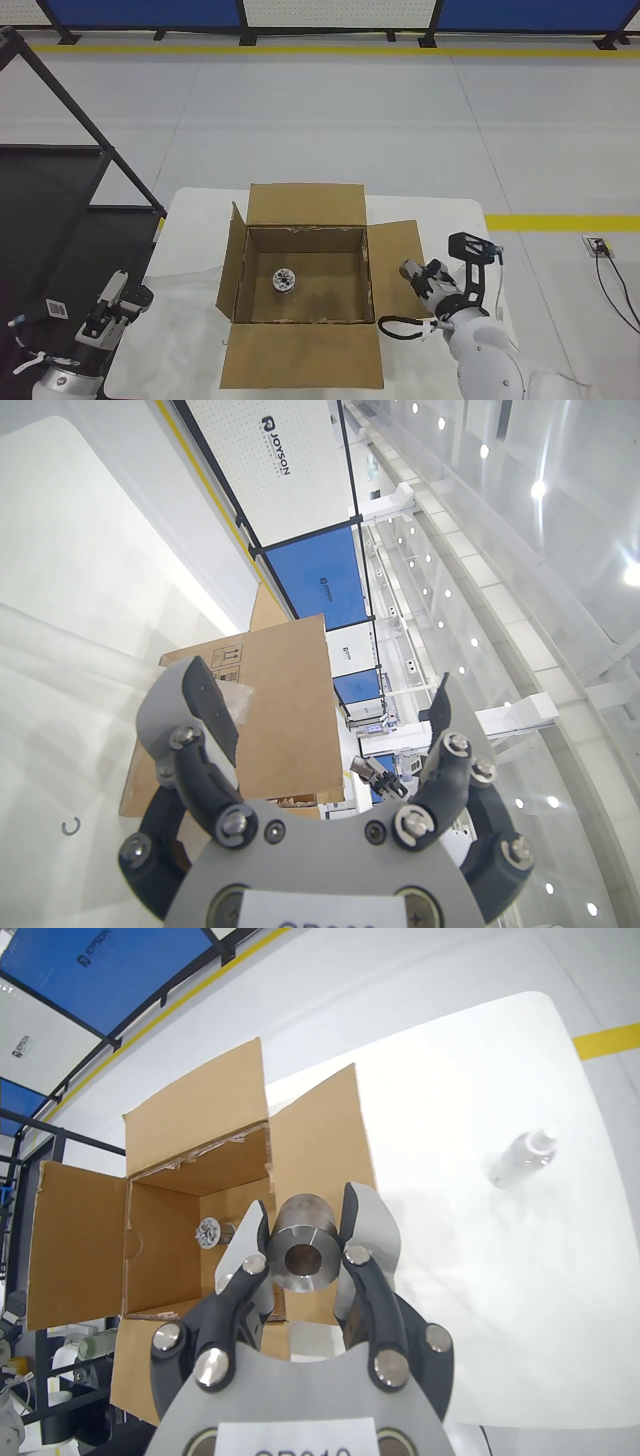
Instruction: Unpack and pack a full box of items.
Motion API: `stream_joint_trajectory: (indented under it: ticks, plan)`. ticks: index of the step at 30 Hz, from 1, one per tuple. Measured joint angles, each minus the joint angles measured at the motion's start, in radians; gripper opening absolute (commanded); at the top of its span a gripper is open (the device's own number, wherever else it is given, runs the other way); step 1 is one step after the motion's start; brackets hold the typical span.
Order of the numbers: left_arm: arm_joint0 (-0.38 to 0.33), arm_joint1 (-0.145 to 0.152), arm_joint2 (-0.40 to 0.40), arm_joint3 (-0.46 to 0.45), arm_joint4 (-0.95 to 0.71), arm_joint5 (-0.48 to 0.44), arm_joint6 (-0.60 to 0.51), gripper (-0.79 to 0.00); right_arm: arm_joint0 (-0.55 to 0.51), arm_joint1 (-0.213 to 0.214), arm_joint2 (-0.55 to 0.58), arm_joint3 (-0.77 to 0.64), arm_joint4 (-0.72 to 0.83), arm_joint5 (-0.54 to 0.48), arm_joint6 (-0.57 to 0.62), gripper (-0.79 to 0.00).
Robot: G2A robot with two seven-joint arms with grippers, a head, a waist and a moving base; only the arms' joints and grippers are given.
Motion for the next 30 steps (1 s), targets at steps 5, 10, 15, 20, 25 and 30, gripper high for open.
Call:
stream_joint_trajectory:
  ticks: [5,10,15,20,25,30]
  plan:
    - [0.000,0.000,0.000,0.000,0.000,0.000,0.000,0.000,0.142,-0.026,-0.115,0.139,0.076,0.029,-0.007,-0.785]
    - [0.000,0.000,0.000,0.000,0.000,0.000,0.000,0.000,0.322,-0.063,-0.254,0.360,0.119,0.043,0.011,-0.785]
    - [0.000,0.000,0.000,0.000,0.000,0.000,0.000,0.000,0.492,-0.111,-0.368,0.610,0.192,0.055,0.017,-0.785]
    - [0.000,0.000,0.000,0.000,0.000,0.000,0.000,0.000,0.622,-0.164,-0.465,0.846,0.258,0.058,-0.003,-0.785]
    - [0.000,0.000,0.000,0.000,0.000,0.000,0.000,0.000,0.713,-0.224,-0.579,1.063,0.262,0.079,-0.013,-0.785]
    - [0.000,0.000,0.000,0.000,0.000,0.000,0.000,0.000,0.777,-0.283,-0.639,1.225,0.301,0.094,-0.032,-0.785]
